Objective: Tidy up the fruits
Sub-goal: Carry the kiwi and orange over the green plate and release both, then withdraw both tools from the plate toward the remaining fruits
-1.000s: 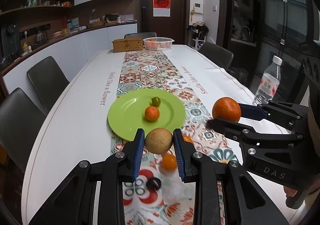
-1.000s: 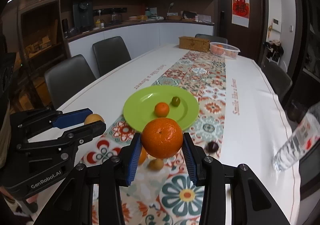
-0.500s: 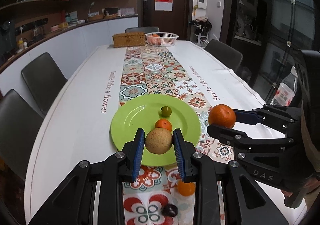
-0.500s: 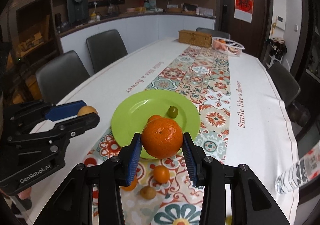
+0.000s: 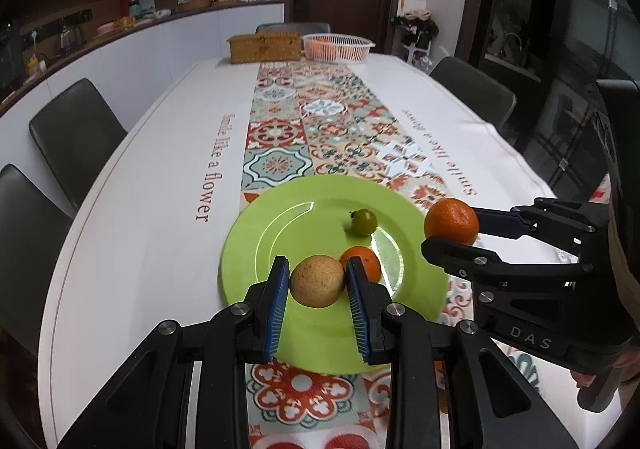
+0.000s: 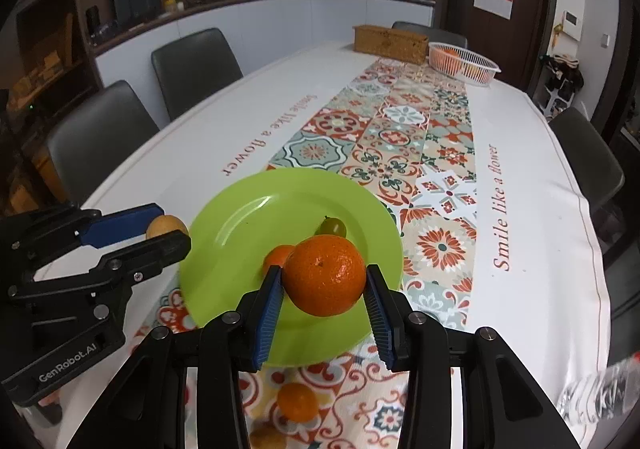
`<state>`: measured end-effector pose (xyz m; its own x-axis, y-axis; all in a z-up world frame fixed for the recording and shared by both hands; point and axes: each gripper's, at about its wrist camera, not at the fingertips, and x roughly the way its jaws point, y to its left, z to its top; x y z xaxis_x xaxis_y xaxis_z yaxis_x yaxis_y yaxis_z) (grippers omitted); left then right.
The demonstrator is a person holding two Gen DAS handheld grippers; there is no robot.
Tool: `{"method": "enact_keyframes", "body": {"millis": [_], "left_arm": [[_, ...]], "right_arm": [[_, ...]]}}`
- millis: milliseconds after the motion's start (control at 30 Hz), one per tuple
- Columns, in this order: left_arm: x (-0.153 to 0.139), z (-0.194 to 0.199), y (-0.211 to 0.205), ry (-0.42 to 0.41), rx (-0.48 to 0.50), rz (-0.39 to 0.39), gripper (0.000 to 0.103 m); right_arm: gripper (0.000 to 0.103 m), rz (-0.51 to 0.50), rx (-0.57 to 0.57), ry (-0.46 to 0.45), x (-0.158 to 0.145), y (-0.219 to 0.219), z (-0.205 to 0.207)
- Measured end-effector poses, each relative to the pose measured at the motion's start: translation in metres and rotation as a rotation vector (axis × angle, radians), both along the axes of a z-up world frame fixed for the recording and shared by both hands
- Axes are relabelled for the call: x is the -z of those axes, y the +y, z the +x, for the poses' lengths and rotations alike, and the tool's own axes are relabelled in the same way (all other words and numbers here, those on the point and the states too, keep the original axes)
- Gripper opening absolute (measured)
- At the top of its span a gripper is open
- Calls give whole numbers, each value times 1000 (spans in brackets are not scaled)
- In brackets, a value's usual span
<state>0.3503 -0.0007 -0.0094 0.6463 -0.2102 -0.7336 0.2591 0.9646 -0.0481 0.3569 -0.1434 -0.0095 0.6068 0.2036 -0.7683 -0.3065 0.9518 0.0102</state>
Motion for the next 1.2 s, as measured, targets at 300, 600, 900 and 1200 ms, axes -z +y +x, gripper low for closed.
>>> {"method": "enact_keyframes", "body": {"millis": [300,600,900,1200], "left_arm": [[22,24,0,75,-1,6,29],[18,20,-1,62,-3,21,45],[-8,-5,2,16,-31,45,45],[-40,-46,6,-49,-56,46,48]], "right_arm": [[42,6,8,83,25,-1,27],[43,34,2,111,28,-5,27],[45,18,-1,35,0,-6,3],[50,31,-5,-39,-31,-7,-36]]}}
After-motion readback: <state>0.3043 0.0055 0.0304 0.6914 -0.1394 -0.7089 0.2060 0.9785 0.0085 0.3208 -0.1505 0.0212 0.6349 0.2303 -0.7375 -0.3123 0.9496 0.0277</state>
